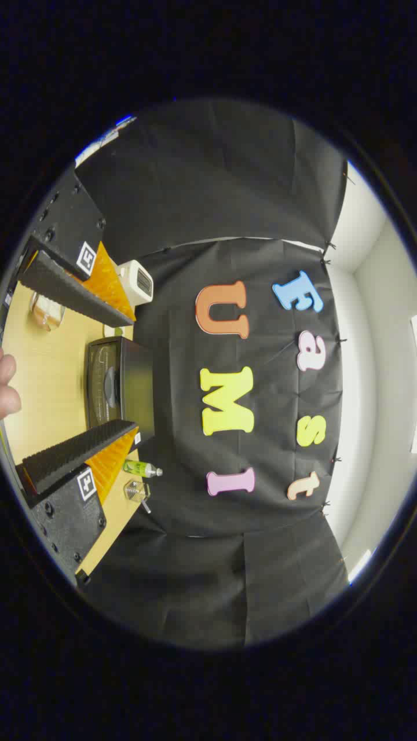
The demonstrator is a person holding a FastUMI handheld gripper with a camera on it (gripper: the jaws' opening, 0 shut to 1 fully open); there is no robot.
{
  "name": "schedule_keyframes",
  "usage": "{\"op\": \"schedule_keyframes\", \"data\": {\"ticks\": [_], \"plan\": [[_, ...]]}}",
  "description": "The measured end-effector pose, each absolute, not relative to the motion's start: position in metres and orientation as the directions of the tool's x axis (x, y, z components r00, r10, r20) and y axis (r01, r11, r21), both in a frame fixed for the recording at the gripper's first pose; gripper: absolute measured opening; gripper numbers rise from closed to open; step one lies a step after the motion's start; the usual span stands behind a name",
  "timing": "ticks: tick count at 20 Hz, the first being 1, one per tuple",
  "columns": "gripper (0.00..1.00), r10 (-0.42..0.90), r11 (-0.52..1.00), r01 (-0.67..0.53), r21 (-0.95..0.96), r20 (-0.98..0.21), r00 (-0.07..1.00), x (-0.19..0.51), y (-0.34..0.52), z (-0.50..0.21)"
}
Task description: Open the toaster oven, put the food inside, and close the toaster oven door.
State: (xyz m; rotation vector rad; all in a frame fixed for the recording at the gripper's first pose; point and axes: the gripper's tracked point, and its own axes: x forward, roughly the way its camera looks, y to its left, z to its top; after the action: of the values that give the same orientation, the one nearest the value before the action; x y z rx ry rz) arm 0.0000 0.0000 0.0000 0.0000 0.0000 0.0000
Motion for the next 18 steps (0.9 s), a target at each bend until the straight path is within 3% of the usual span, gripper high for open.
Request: {"op": "schedule_keyframes", "data": {"ticks": [18], "plan": [[1.00,-0.055,0.998,0.054,-0.014,-0.012,0.998,-0.018,-0.038,0.002]]}}
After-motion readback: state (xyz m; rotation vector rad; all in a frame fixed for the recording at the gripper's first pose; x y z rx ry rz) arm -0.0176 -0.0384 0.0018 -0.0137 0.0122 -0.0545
